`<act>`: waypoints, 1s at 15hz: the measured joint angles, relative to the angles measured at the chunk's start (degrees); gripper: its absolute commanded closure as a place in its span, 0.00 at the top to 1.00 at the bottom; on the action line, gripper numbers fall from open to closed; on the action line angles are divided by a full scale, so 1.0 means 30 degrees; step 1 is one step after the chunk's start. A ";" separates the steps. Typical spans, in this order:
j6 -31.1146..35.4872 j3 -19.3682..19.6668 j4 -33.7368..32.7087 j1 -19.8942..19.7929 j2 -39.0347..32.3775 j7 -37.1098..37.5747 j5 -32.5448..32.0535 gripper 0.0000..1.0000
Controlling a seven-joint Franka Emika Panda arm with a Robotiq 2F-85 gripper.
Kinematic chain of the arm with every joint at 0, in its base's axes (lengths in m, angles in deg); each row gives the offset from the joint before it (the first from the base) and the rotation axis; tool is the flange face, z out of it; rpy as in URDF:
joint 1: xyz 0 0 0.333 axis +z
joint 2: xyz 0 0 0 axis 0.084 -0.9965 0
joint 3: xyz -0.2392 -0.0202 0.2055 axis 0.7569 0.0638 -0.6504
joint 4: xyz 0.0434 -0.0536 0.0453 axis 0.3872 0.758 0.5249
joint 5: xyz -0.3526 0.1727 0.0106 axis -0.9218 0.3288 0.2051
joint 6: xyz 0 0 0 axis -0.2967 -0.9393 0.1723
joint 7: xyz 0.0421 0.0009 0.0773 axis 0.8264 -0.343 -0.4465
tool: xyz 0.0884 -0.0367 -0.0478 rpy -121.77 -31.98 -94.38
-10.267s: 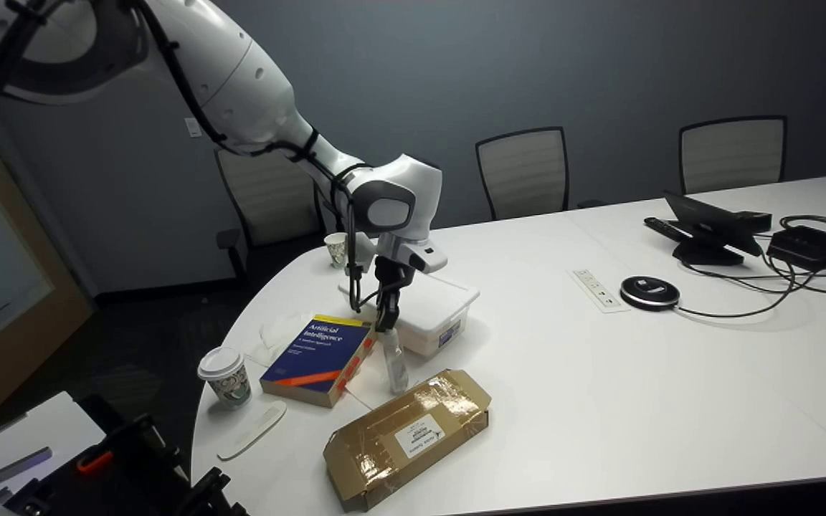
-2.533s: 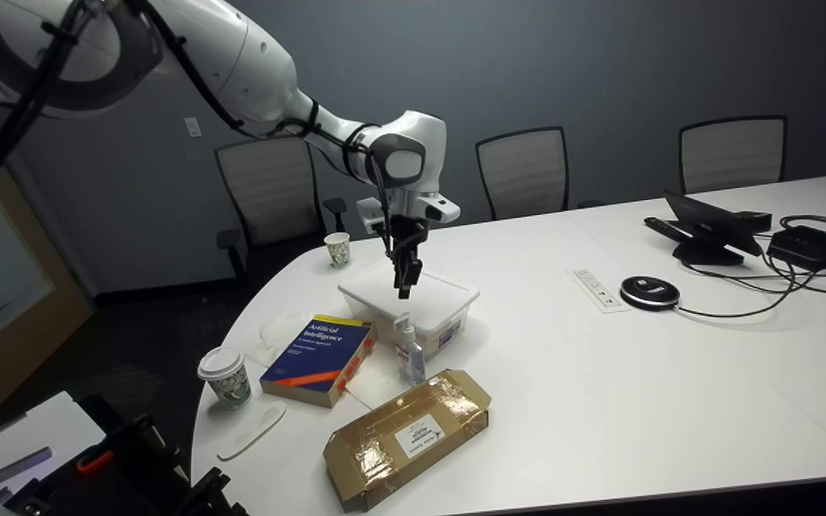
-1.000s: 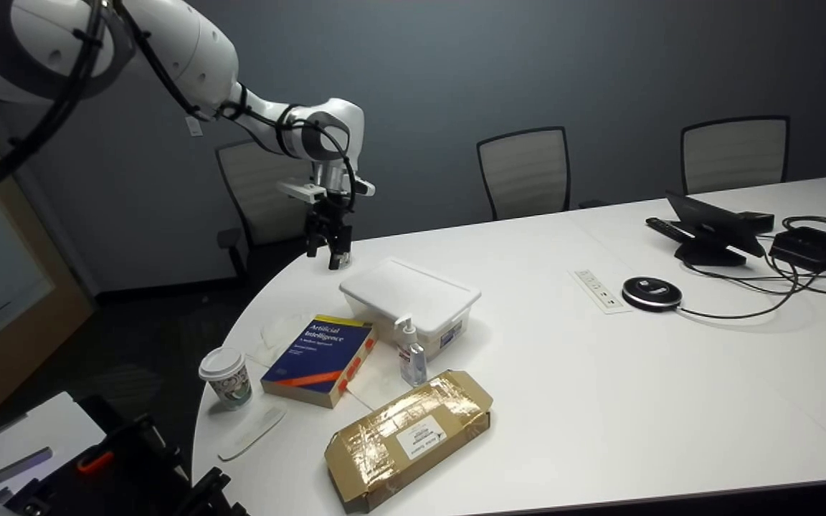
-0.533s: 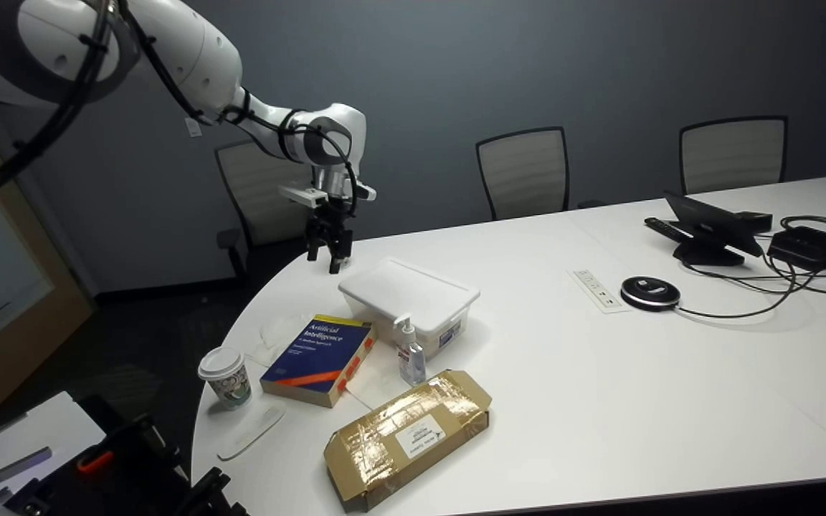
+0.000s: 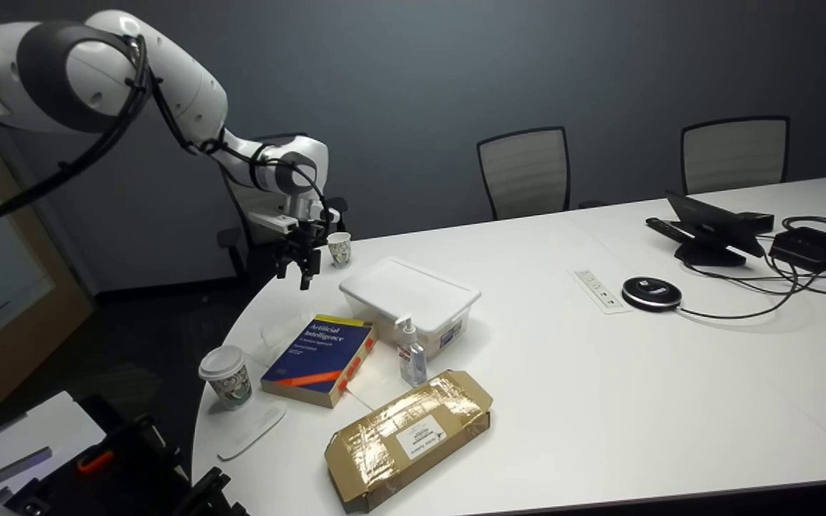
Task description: Move the bottle to the left and use the cloth to wipe the table
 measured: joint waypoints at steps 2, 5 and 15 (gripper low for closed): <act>0.0756 -0.0070 -0.0157 0.0586 -0.0636 0.0000 -0.0048 1.00; 0.1823 -0.0073 -0.0551 0.0993 -0.1712 0.0000 -0.0183 1.00; 0.2677 -0.0698 -0.3347 0.1006 -0.5359 -0.0520 -0.0349 1.00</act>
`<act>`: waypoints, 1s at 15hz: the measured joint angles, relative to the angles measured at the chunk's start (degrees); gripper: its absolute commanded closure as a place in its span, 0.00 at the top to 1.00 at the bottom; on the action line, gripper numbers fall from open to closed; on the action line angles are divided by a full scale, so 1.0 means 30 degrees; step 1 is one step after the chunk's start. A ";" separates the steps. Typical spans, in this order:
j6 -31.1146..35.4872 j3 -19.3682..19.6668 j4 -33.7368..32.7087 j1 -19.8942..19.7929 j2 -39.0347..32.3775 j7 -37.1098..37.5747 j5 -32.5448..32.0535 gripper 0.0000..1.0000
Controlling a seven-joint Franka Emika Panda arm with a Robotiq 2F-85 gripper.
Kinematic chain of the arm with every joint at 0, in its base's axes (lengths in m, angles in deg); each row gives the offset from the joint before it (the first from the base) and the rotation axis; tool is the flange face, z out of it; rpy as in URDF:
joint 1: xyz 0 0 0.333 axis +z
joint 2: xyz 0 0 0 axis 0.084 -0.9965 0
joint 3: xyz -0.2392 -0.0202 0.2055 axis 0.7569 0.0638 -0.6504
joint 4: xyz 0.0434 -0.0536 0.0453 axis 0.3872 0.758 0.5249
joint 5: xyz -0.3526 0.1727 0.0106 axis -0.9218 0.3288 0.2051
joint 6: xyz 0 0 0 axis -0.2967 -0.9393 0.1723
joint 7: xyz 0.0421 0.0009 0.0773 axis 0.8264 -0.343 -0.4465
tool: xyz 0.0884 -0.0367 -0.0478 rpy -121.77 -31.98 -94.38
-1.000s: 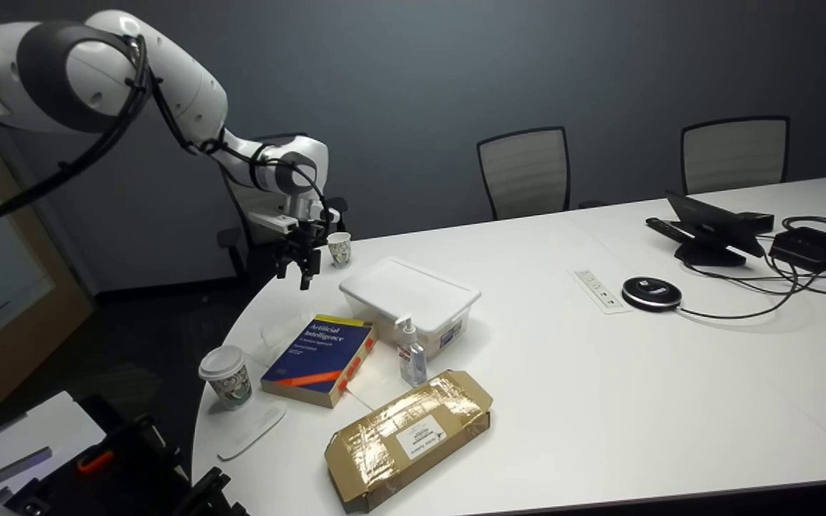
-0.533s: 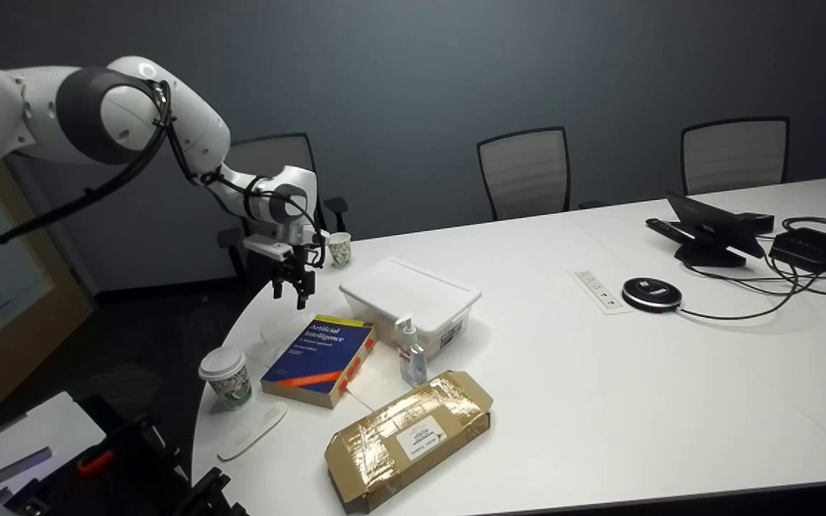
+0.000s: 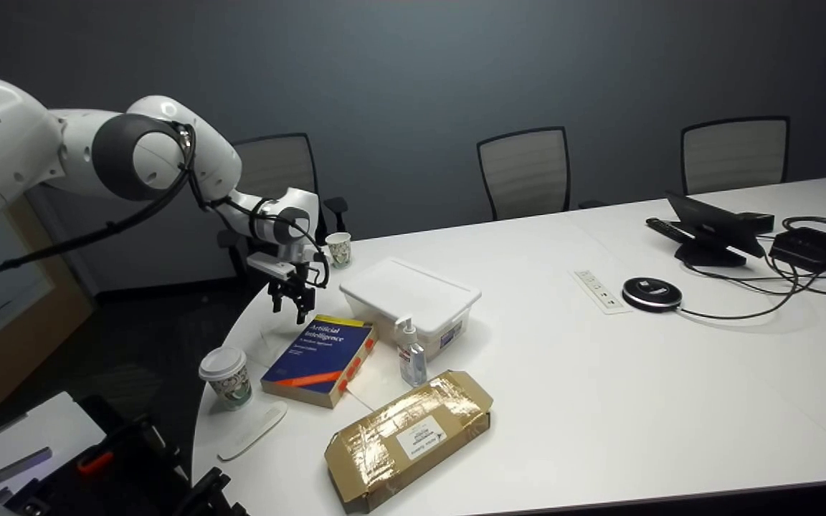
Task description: Move the bottle to the left and use the cloth to wipe the table
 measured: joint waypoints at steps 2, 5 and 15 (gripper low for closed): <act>-0.0006 -0.0266 -0.0507 0.0045 -0.0471 -0.0042 0.0000 1.00; -0.0017 -0.0504 -0.1206 0.0163 -0.1262 -0.0310 0.0000 1.00; -0.0710 -0.0641 -0.3319 0.0570 -0.3265 -0.0403 -0.0200 0.42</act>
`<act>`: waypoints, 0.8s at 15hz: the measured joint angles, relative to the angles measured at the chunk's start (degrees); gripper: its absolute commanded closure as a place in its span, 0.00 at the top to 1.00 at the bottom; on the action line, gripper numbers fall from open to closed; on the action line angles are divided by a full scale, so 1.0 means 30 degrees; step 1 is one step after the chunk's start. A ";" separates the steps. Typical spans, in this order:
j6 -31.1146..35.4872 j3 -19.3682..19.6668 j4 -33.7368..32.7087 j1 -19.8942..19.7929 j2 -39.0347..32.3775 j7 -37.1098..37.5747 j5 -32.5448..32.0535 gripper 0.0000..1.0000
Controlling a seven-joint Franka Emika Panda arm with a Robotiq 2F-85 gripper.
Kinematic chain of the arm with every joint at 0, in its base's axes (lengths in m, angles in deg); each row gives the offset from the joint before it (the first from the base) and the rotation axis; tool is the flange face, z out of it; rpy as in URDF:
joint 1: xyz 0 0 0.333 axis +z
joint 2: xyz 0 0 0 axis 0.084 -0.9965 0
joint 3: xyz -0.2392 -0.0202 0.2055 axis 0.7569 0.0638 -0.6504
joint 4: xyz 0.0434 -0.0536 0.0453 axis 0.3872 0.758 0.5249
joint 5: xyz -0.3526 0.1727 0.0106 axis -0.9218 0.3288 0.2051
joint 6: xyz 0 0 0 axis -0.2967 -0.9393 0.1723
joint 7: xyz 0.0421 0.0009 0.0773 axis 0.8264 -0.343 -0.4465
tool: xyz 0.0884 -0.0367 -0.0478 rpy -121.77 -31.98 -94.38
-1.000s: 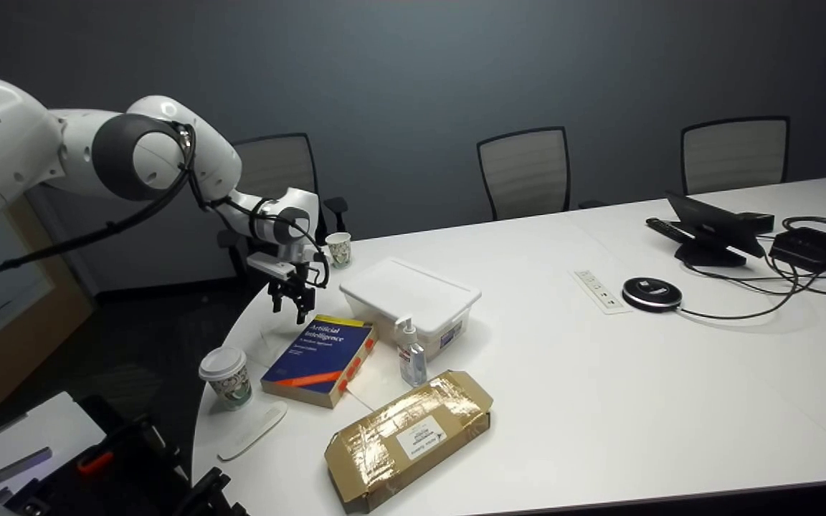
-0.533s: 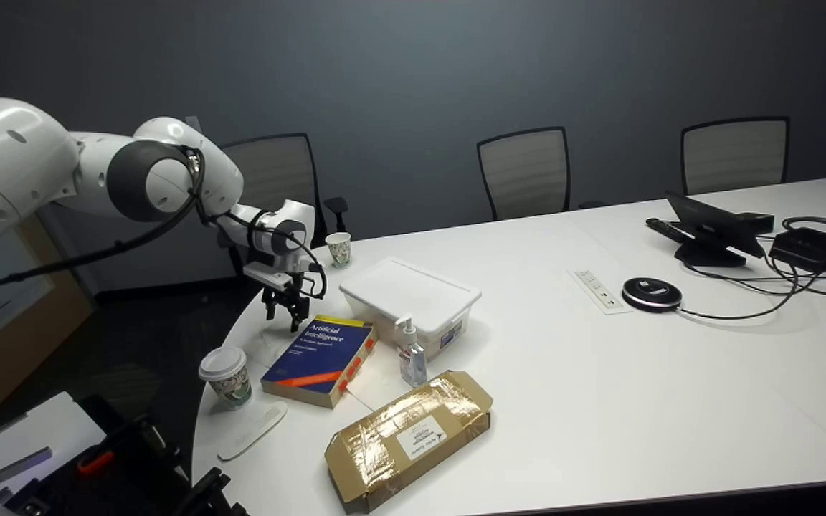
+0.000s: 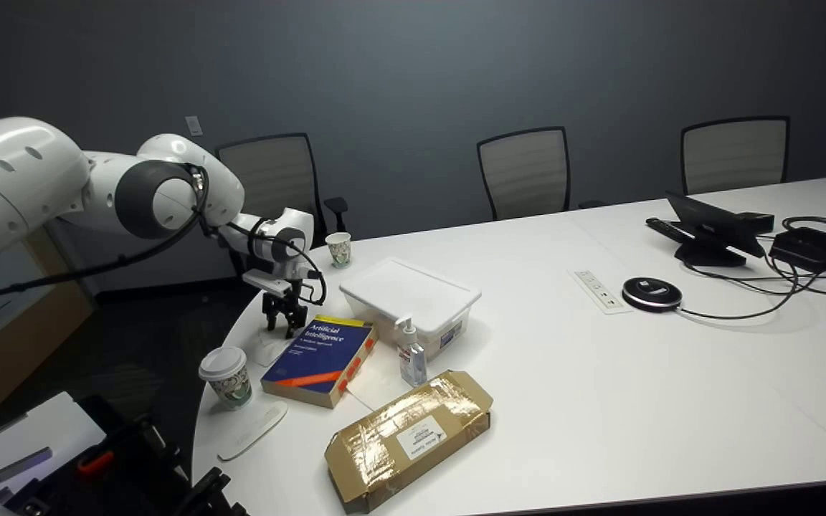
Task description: Move the bottle to the left and use the cloth to wipe the table
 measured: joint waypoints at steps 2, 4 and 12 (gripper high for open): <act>-0.0268 0.0019 -0.0293 0.0100 -0.0095 0.0000 -0.0094 0.27; -0.0402 0.0019 -0.0532 0.0191 -0.0192 0.0000 -0.0121 0.12; -0.0920 0.0036 -0.1119 0.0361 -0.0416 0.0003 -0.0130 0.01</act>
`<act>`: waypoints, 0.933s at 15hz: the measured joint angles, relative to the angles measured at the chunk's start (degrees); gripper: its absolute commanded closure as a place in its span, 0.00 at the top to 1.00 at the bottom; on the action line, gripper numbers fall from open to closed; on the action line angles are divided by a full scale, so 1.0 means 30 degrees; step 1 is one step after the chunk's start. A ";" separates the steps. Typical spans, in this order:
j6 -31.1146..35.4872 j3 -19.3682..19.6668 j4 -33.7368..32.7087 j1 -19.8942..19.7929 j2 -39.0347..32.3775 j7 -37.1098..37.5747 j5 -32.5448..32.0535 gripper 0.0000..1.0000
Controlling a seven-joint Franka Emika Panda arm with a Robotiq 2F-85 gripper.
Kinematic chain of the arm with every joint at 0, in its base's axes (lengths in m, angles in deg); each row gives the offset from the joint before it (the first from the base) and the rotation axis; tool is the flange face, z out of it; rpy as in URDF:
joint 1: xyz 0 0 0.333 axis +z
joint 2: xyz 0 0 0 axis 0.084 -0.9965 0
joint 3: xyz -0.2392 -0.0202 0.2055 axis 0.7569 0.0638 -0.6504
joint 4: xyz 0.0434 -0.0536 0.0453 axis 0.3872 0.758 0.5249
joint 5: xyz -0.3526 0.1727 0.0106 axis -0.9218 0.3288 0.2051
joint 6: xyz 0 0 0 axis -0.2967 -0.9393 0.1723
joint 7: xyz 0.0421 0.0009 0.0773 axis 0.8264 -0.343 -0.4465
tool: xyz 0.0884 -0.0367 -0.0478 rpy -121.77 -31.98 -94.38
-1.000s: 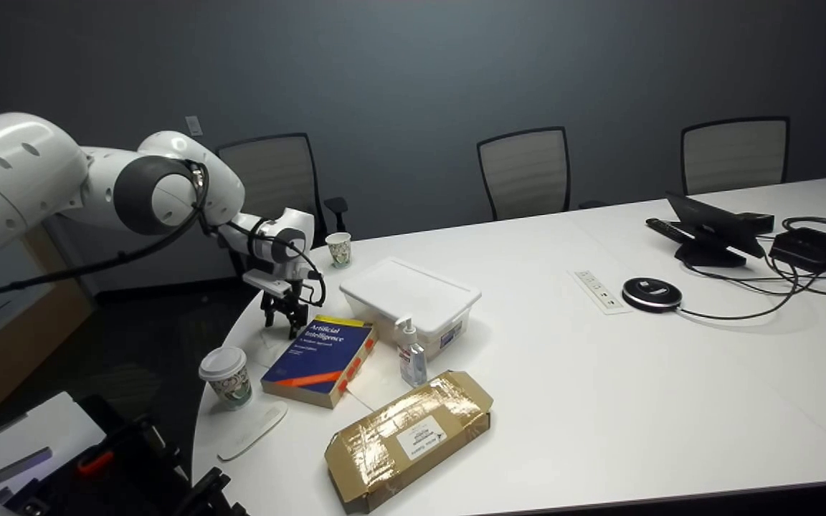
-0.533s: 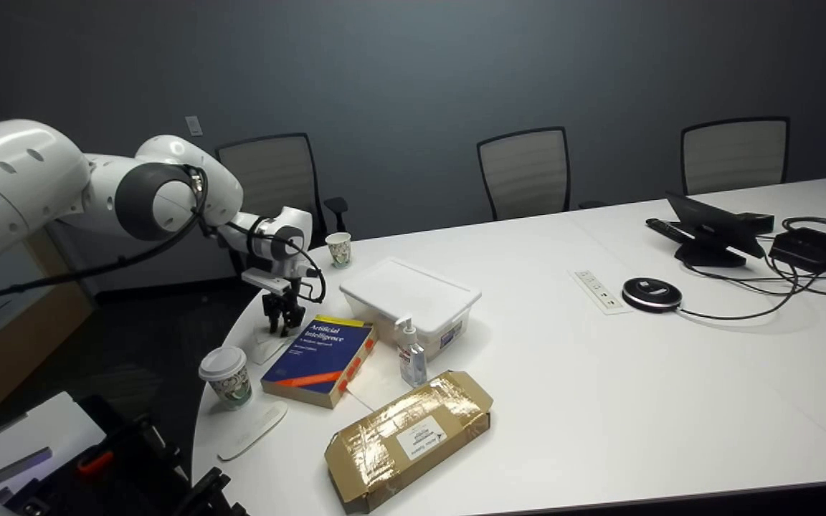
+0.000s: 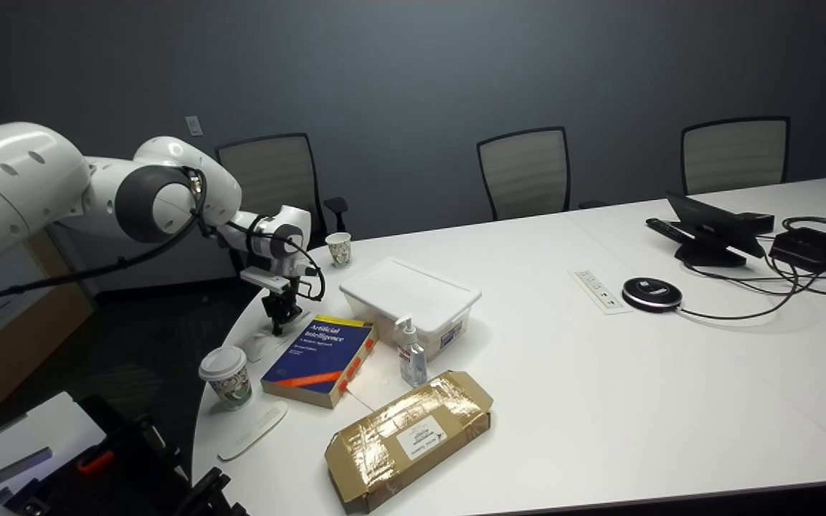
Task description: Move the bottle to the left and use the cloth to wipe the table
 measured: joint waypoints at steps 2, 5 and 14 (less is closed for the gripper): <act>-0.0024 0.0001 -0.0083 -0.0006 -0.0026 0.0000 0.0000 0.01; -0.0007 0.0000 -0.0228 -0.0059 0.0105 -0.0001 0.0000 0.01; -0.0280 0.0074 0.0749 -0.0300 0.2827 0.1021 0.0013 0.01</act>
